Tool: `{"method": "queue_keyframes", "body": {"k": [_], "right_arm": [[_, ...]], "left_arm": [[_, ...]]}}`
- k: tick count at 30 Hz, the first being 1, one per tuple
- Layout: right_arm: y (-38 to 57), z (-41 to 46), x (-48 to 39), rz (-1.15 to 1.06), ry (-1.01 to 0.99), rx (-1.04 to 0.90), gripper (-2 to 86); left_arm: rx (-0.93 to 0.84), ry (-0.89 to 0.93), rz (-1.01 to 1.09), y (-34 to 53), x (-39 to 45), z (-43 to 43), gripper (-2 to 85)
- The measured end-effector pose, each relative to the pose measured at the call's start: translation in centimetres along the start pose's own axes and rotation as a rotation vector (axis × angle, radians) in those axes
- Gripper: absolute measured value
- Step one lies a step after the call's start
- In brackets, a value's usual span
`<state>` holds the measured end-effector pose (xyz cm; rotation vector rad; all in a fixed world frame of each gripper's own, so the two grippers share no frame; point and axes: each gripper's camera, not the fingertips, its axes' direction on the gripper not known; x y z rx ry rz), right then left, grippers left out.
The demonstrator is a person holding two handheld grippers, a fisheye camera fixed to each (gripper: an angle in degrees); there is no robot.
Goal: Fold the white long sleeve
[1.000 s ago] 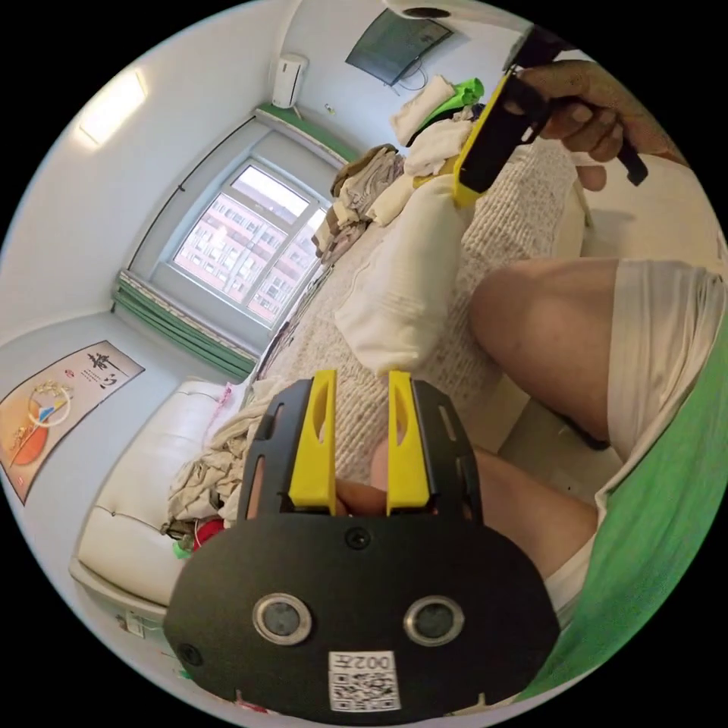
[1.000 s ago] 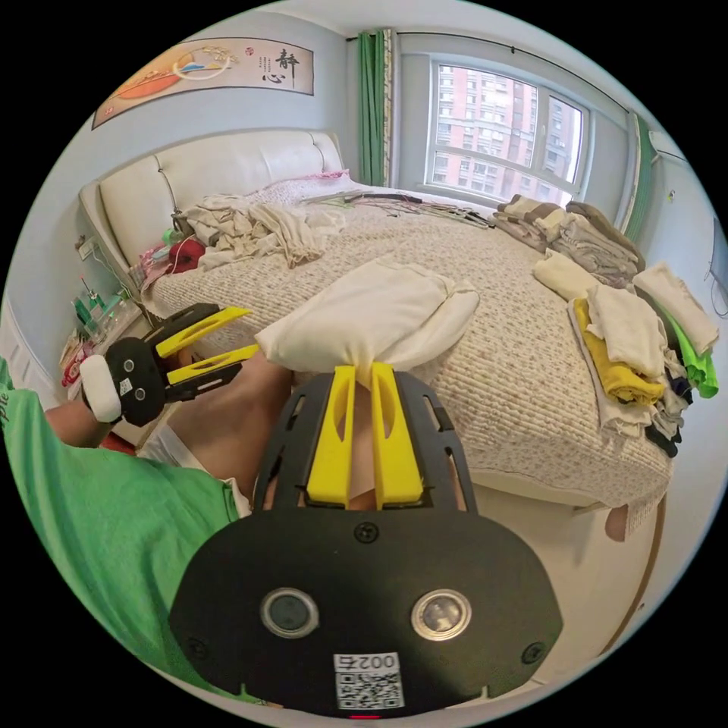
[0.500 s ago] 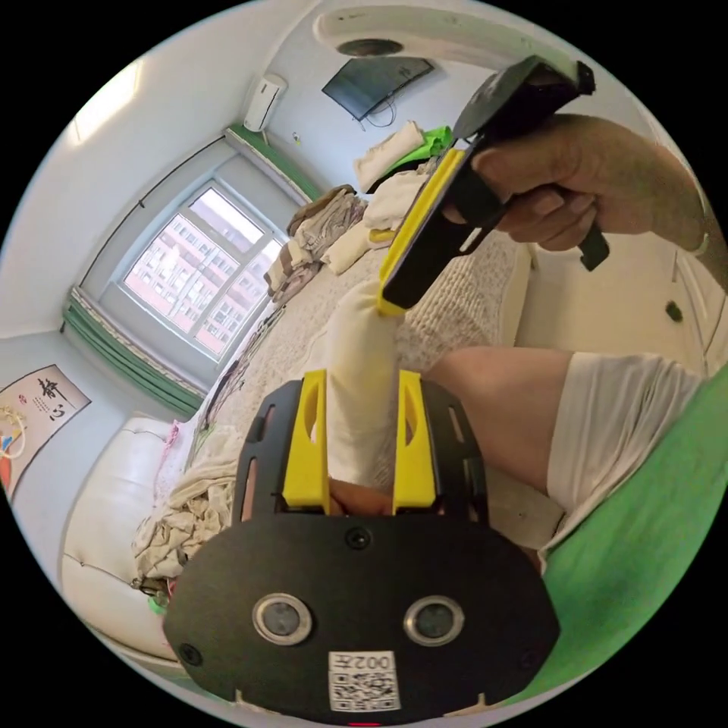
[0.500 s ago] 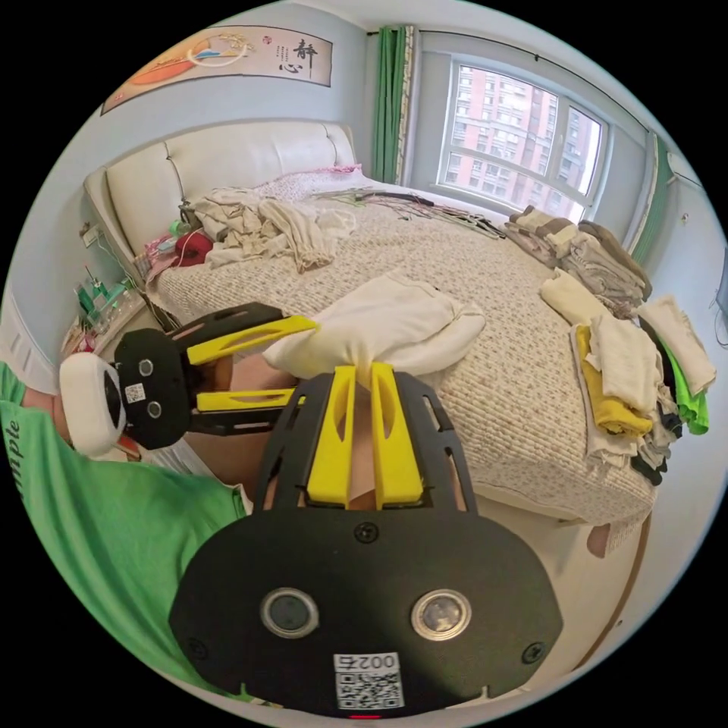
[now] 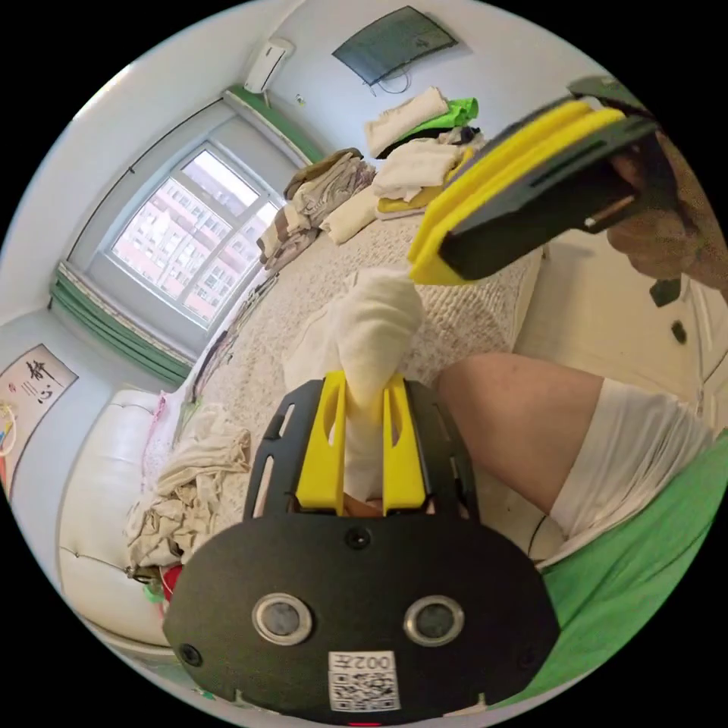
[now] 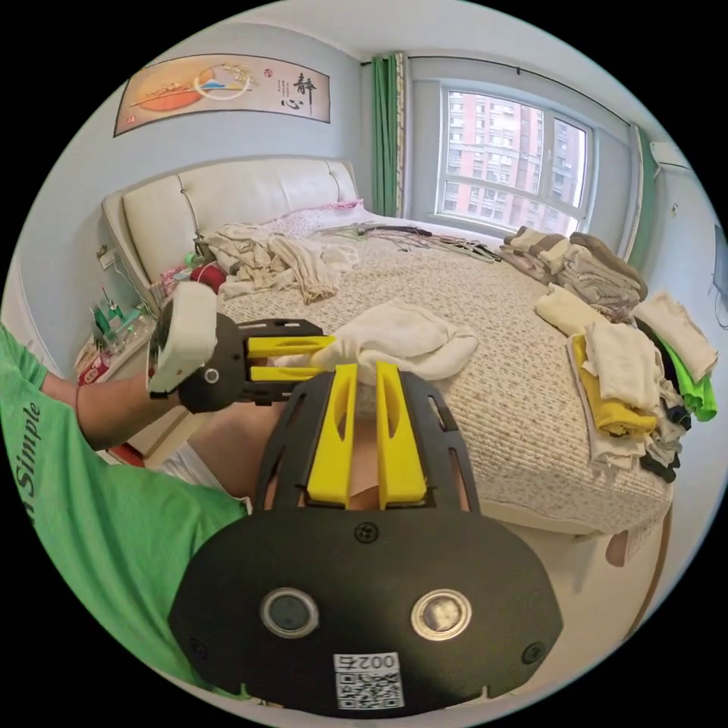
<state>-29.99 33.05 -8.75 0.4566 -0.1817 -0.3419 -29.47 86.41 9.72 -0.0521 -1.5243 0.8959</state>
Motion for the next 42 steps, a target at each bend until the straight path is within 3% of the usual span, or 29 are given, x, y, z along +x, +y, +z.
{"method": "queue_keyframes", "body": {"k": [4, 8, 16, 25, 34, 36, 38, 42], "right_arm": [[1.2, 2.0, 2.4, 0.062, 0.023, -0.058, 7.6], [2.1, 7.1, 4.8, 0.146, -0.136, -0.171, 8.9], [-0.7, 15.5, 5.2, 0.186, -0.181, -0.19, 10.0], [-3.4, 18.6, 3.7, 0.143, -0.102, -0.1, 12.7], [-6.5, 13.3, 2.8, 0.148, 0.035, 0.101, 12.5], [-9.3, 12.1, 1.5, 0.044, 0.119, 0.087, 12.2], [-11.9, 12.3, 0.3, -0.069, 0.148, 0.042, 12.1], [-17.4, 17.6, -2.1, -0.3, 0.002, -0.21, 11.1]], "left_arm": [[0.011, 0.162, -0.154, 0.4, -5.9, -0.5, 7.2], [0.014, 0.28, -0.22, 0.7, -10.2, -0.7, 7.1], [0.02, 0.325, -0.2, 0.3, -13.3, -1.9, 7.0], [0.031, 0.383, -0.211, 1.1, -17.1, -2.3, 7.0], [0.215, 0.517, -0.154, -1.9, -22.2, -3.7, 6.8], [0.271, 0.565, -0.229, -1.6, -25.0, -3.7, 6.8], [0.347, 0.677, -0.434, 0.6, -30.0, -2.5, 6.7], [0.377, 0.866, -0.892, 7.7, -37.5, 3.2, 6.7]]}}
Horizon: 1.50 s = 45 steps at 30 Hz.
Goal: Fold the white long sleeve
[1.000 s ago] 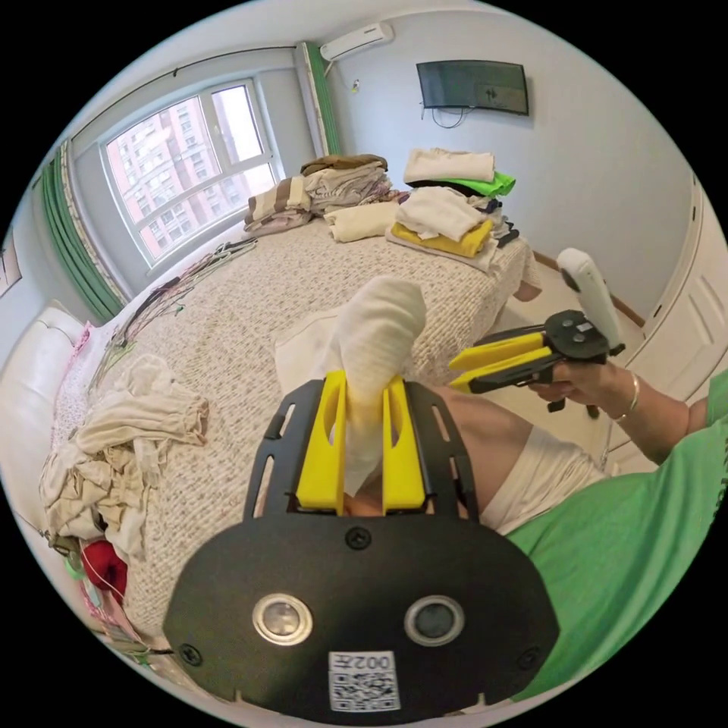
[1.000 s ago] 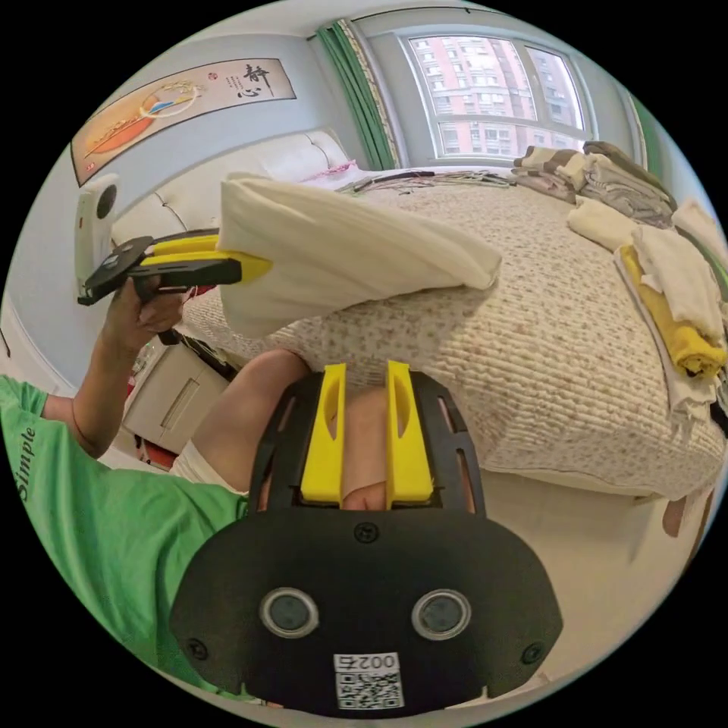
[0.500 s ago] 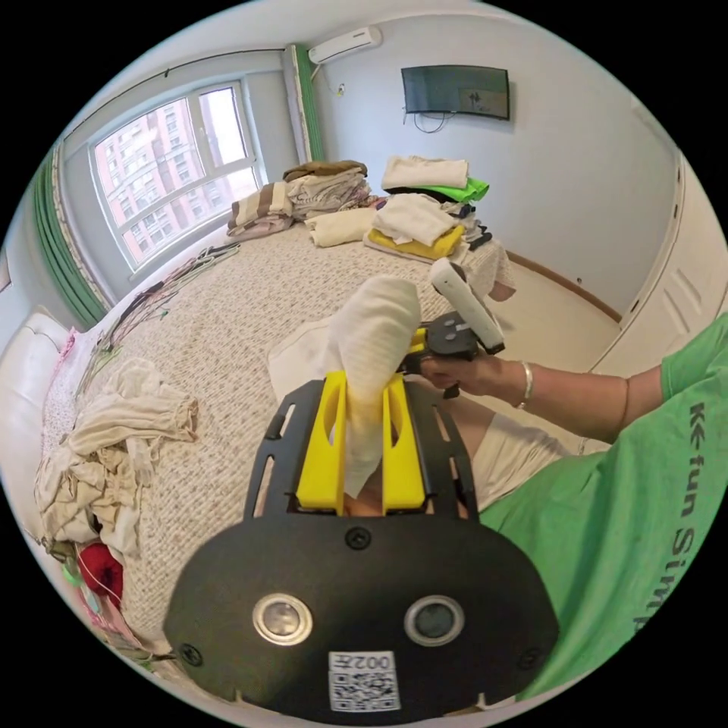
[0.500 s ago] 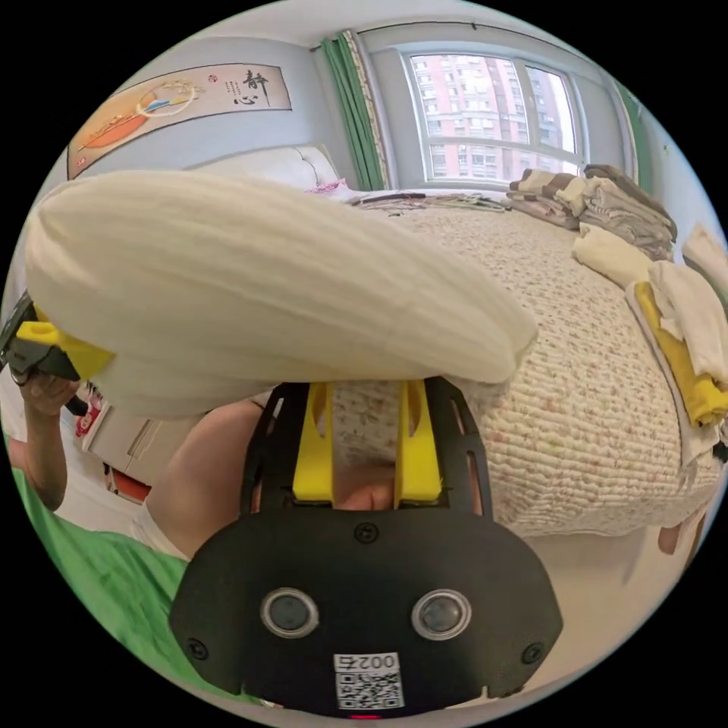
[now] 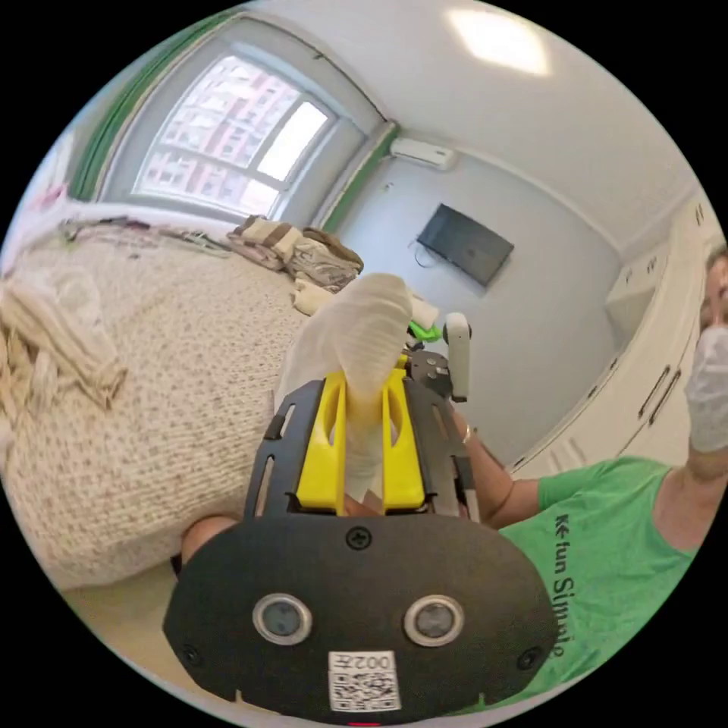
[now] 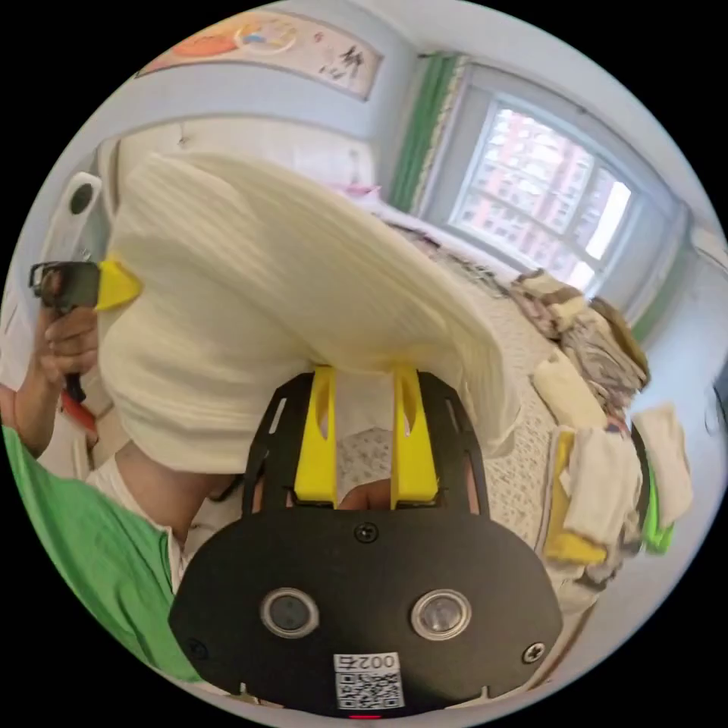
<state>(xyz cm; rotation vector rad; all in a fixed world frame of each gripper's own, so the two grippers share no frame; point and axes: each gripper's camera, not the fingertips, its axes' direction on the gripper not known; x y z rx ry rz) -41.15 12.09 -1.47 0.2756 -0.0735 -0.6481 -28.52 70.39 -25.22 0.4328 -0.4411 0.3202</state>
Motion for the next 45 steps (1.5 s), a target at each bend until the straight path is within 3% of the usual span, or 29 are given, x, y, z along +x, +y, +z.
{"method": "queue_keyframes", "body": {"k": [2, 5, 7, 13, 19, 26, 32, 45], "right_arm": [[-1.7, 2.2, -0.1, -0.005, -0.031, -0.055, 11.0], [-2.1, 3.7, -1.4, 0.035, -0.049, -0.039, 10.5], [-1.1, 3.8, -2.3, 0.079, -0.051, -0.008, 10.1], [5.9, 0.9, -7.1, 0.184, -0.009, 0.231, 11.0], [9.3, 0.9, -11.6, 0.329, -0.326, 0.252, 14.3], [6.2, 3.0, -22.1, -0.025, 0.317, 0.248, 19.5], [3.3, 6.9, -25.7, -0.092, 0.415, 0.2, 21.1], [0.9, 9.2, -26.7, -0.1, 0.412, 0.217, 20.8]], "left_arm": [[0.047, -0.013, -0.272, 0.5, -7.8, -1.9, 6.5], [0.065, -0.12, -0.465, 1.9, -14.5, -3.4, 6.1], [0.1, -0.064, -0.541, 2.7, -17.1, -4.1, 6.0], [0.126, 0.033, -0.607, 0.7, -19.7, -4.4, 6.6], [0.112, 0.058, -0.649, -3.5, -19.2, -4.3, 6.5], [0.148, 0.154, -0.794, -5.7, -20.6, -5.4, 6.6], [0.145, 0.18, -0.822, -8.2, -19.4, -5.0, 6.5], [0.125, 0.205, -0.829, -13.4, -16.0, -1.3, 3.9]]}}
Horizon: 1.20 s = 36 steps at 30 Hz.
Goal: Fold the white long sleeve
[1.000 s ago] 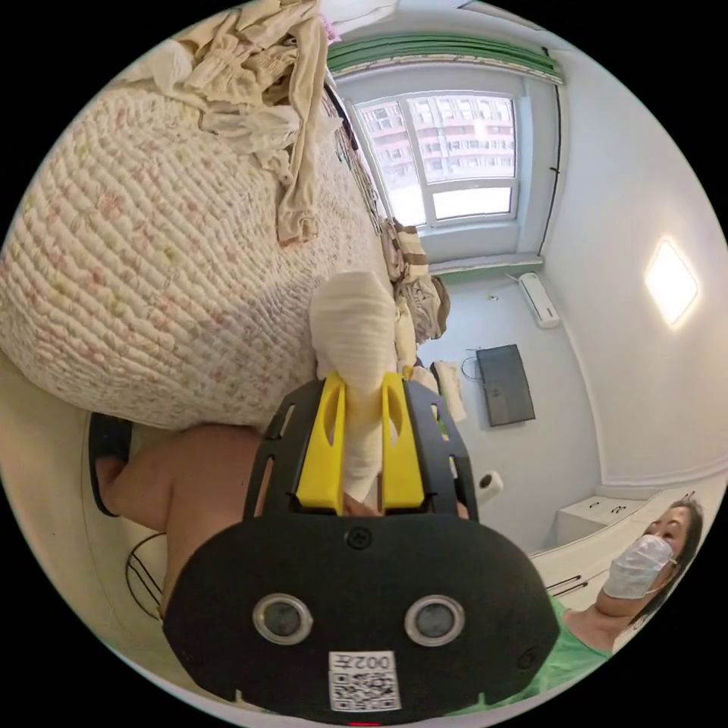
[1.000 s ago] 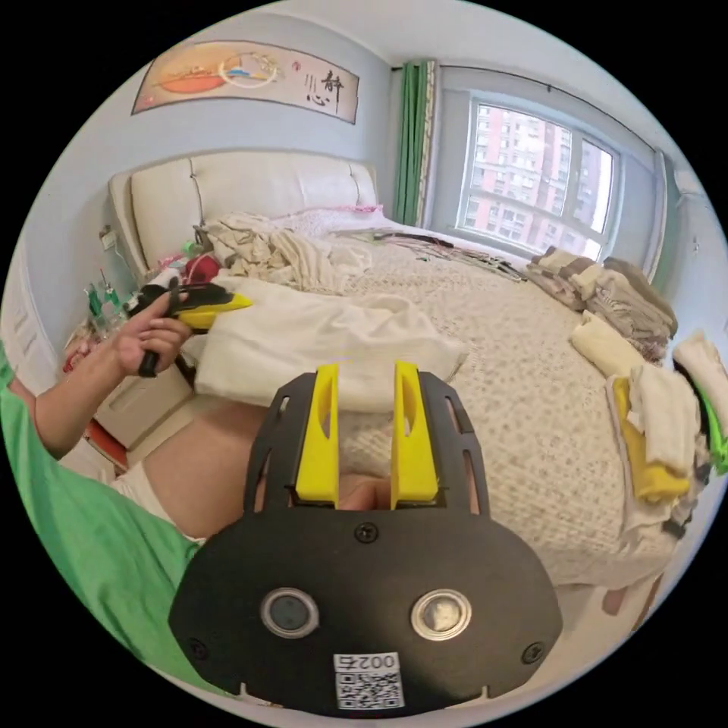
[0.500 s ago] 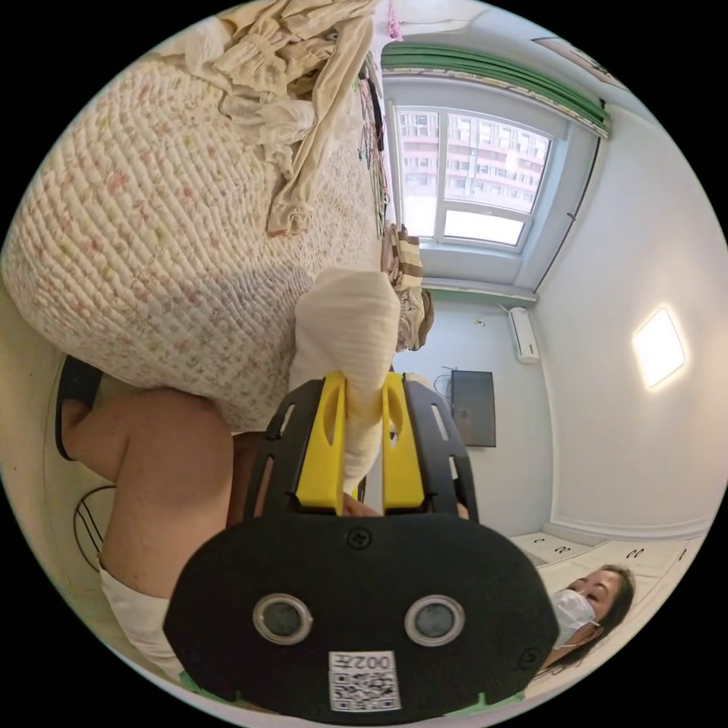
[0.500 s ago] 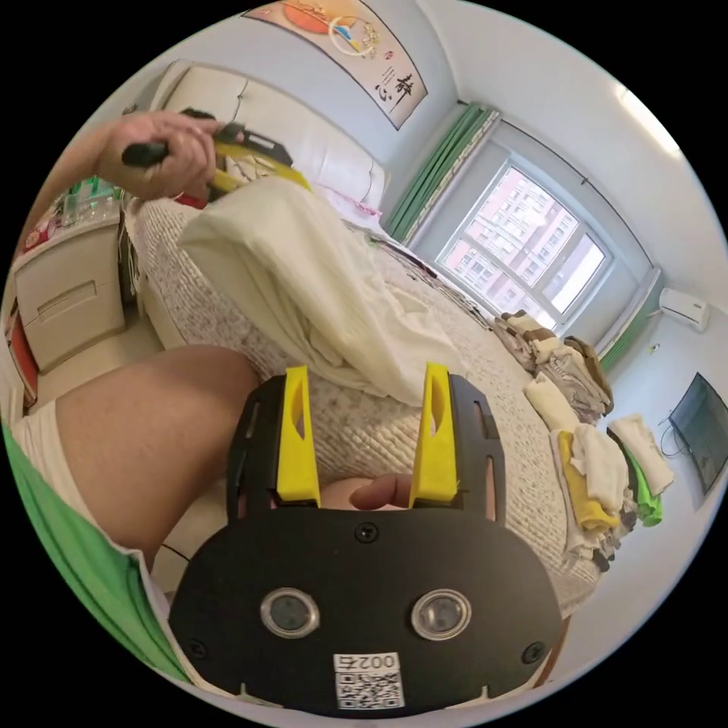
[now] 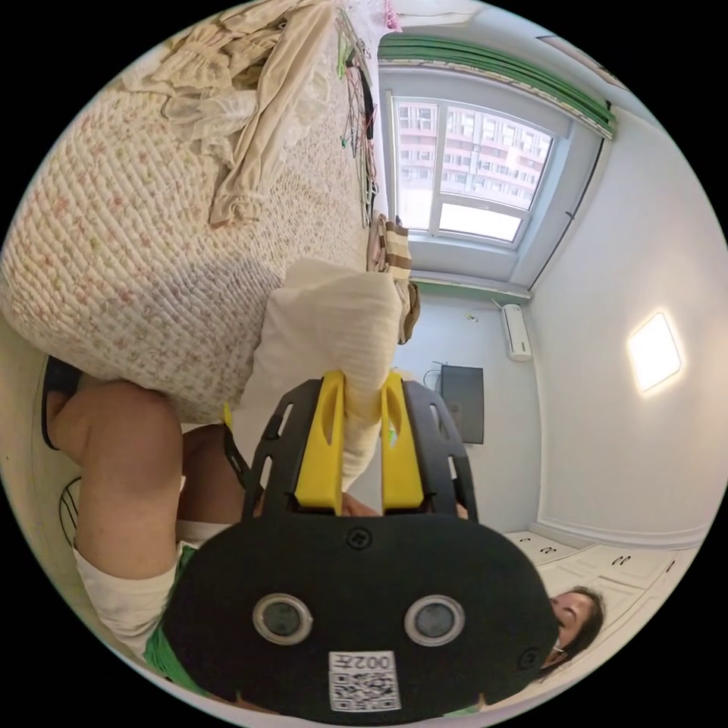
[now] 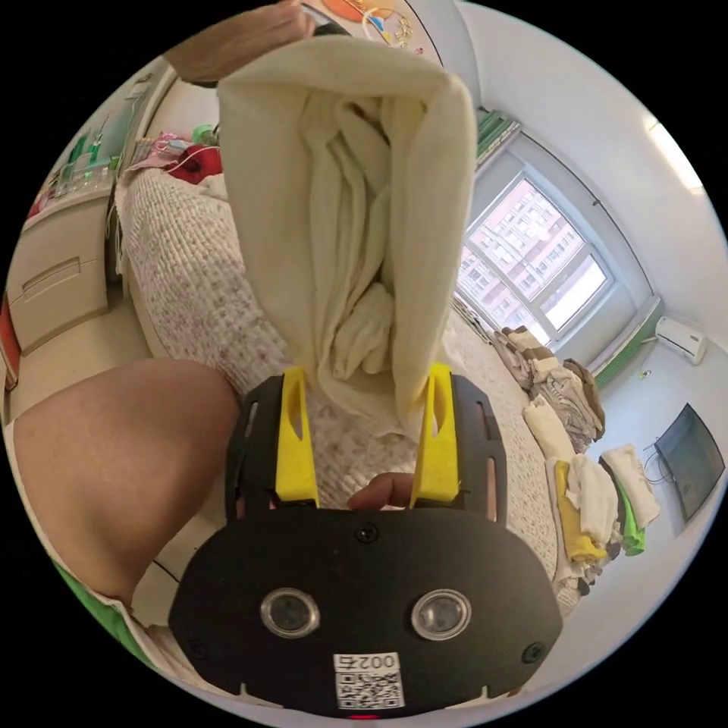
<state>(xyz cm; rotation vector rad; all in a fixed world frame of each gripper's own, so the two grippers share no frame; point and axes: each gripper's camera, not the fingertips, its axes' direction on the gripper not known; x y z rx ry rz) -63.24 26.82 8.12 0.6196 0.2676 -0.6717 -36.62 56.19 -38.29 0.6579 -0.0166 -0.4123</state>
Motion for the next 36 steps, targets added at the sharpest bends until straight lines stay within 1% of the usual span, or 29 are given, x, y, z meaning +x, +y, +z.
{"method": "queue_keyframes", "body": {"k": [2, 4, 6, 9, 14, 18, 21, 23, 27, 31, 32, 33, 35, 36], "right_arm": [[0.2, 0.5, 0.7, 0.027, 0.014, -0.015, 19.5], [0.6, 0.6, 1.9, 0.089, 0.019, -0.027, 16.5], [1.5, 0.1, 3.9, 0.197, 0.018, 0.0, 10.4], [2.8, -0.7, 6.4, 0.277, -0.003, 0.044, 6.1], [4.8, -3.1, 11.2, 0.397, 0.0, 0.106, 4.6], [6.9, -7.9, 16.0, 0.46, 0.09, 0.172, 4.3], [9.0, -11.5, 19.2, 0.463, 0.165, 0.192, 4.2], [10.6, -13.6, 20.9, 0.473, 0.228, 0.195, 4.1], [15.1, -17.4, 25.1, 0.571, 0.393, 0.163, 4.1], [19.8, -19.9, 28.3, 0.707, 0.559, 0.128, 4.2], [21.3, -20.6, 29.1, 0.744, 0.621, 0.118, 4.2], [22.7, -21.1, 29.8, 0.769, 0.686, 0.104, 4.2], [24.6, -21.5, 30.9, 0.799, 0.783, 0.075, 4.2], [25.7, -21.7, 31.6, 0.815, 0.842, 0.061, 4.2]], "left_arm": [[0.0, 0.005, -0.005, 0.3, 0.3, 0.7, 3.6], [0.001, 0.017, -0.011, 0.4, 0.3, 1.2, 3.5], [0.005, 0.025, -0.017, 0.7, 0.2, 1.6, 3.4], [-0.005, 0.034, -0.011, 1.4, 0.3, 2.4, 3.3], [-0.068, 0.036, 0.078, 3.3, 2.0, 6.0, 3.2], [-0.144, 0.05, 0.158, 4.9, 4.2, 9.4, 3.0], [-0.239, 0.074, 0.228, 6.7, 6.2, 13.0, 3.0], [-0.344, 0.078, 0.293, 8.2, 8.0, 16.8, 3.0], [-0.502, 0.04, 0.371, 10.6, 10.7, 24.3, 3.2], [-0.725, -0.025, 0.531, 14.1, 15.3, 36.0, 3.7], [-0.8, -0.041, 0.586, 15.3, 16.6, 39.7, 4.1], [-0.834, -0.047, 0.617, 15.9, 17.3, 41.5, 4.3], [-0.976, -0.076, 0.745, 18.7, 19.8, 48.8, 5.2], [-1.01, -0.078, 0.774, 19.4, 20.3, 50.6, 5.5]]}}
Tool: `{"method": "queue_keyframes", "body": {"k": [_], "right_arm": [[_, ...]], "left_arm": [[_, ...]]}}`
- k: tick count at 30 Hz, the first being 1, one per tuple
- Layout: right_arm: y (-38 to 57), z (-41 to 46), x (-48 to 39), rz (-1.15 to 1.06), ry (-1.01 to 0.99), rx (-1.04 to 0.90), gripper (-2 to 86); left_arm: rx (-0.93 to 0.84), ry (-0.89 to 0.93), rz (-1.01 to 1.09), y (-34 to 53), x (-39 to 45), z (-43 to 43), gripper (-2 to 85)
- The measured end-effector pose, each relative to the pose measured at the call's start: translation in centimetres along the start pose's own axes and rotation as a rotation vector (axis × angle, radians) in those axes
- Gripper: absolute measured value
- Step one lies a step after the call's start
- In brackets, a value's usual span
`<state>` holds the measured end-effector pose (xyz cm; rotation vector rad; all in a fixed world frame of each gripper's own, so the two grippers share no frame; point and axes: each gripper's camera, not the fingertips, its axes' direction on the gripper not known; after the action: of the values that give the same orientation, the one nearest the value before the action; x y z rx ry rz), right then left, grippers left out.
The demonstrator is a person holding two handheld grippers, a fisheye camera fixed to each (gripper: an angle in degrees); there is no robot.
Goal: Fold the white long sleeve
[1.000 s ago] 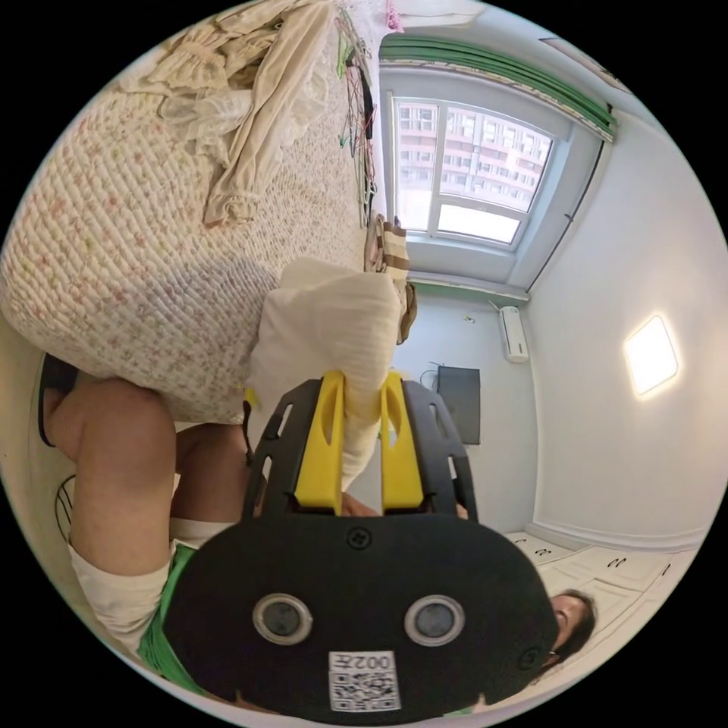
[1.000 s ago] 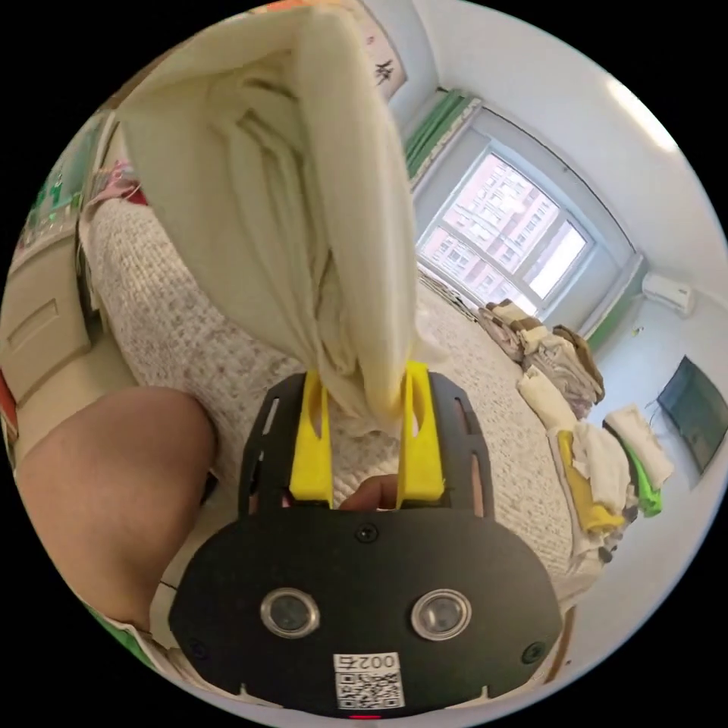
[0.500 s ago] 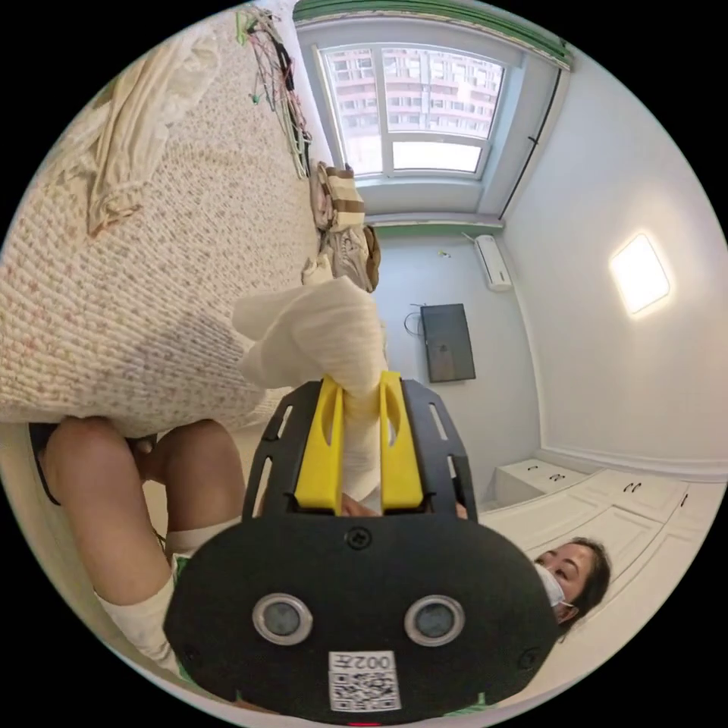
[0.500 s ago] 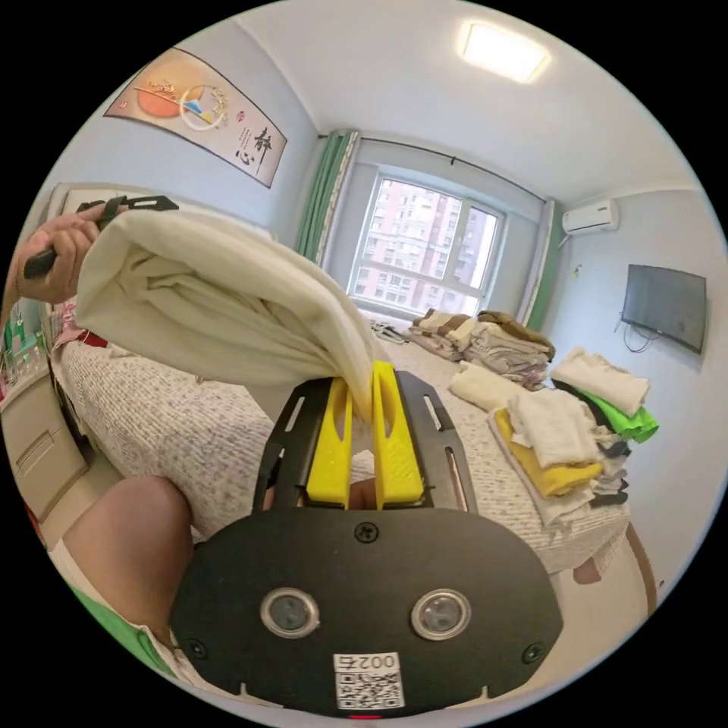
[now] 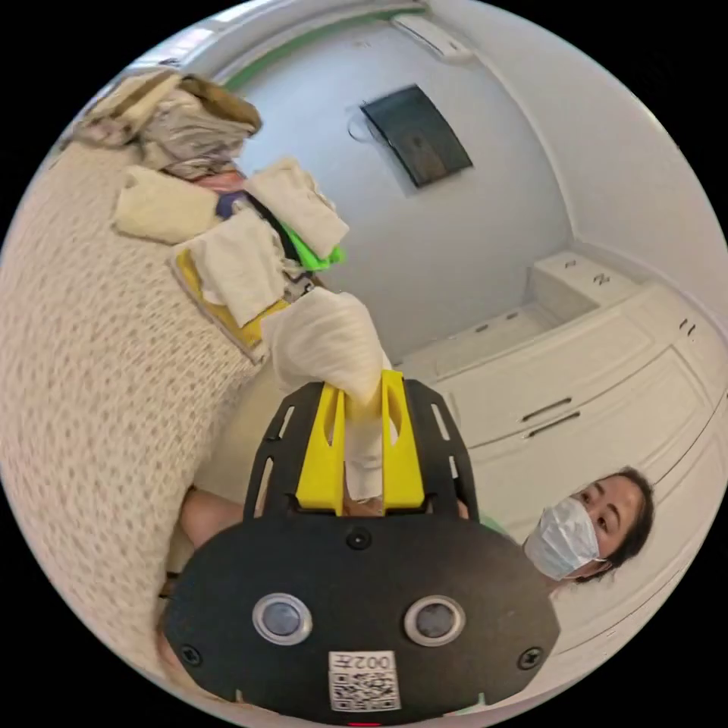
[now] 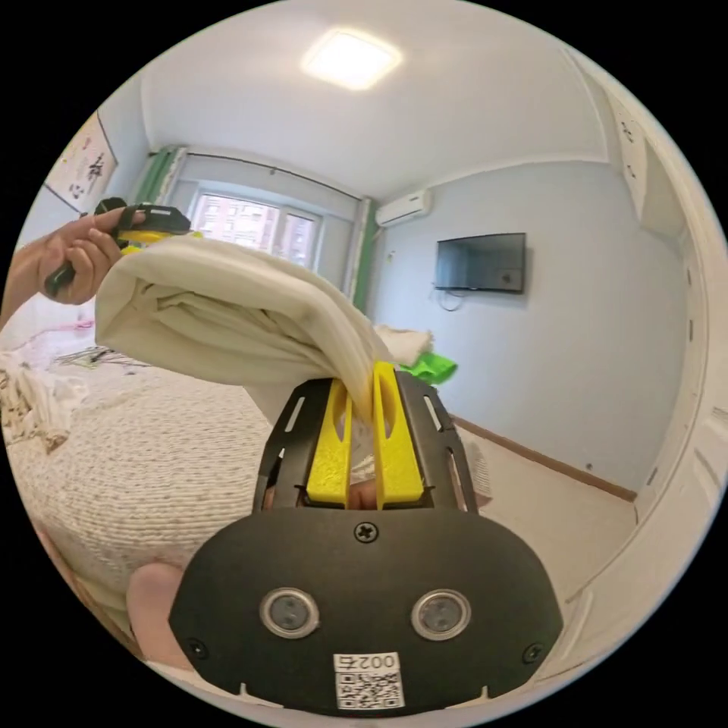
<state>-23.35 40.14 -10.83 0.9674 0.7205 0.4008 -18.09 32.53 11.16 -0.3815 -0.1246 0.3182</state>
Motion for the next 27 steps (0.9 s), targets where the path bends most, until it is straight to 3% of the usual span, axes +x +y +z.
{"method": "queue_keyframes", "body": {"k": [5, 10, 13, 15, 17, 19, 27], "right_arm": [[0.6, 3.8, 2.6, 0.049, 0.213, 0.02, 4.2], [1.7, 10.9, 1.9, 0.045, 0.276, -0.016, 4.8], [2.7, 17.6, 0.5, 0.041, 0.097, -0.126, 6.4], [3.9, 22.8, -0.7, 0.016, -0.202, -0.252, 9.2], [4.9, 25.5, -1.4, -0.012, -0.343, -0.335, 10.6], [5.5, 26.1, -1.8, -0.042, -0.367, -0.32, 10.8], [4.8, 24.8, 0.4, -0.005, -0.362, -0.154, 8.8]], "left_arm": [[-0.232, -0.045, 0.285, -11.4, 3.2, 10.8, 6.5], [-0.302, -0.162, 0.485, -18.4, 3.5, 17.8, 7.1], [-0.267, -0.344, 0.485, -21.7, 0.5, 20.4, 7.4], [-0.23, -0.493, 0.425, -23.2, -2.6, 21.5, 7.6], [-0.223, -0.716, 0.369, -23.9, -7.0, 23.4, 7.7], [-0.248, -0.819, 0.379, -23.5, -9.5, 25.1, 7.9], [-0.076, -0.762, 0.493, -22.8, -9.4, 26.7, 8.3]]}}
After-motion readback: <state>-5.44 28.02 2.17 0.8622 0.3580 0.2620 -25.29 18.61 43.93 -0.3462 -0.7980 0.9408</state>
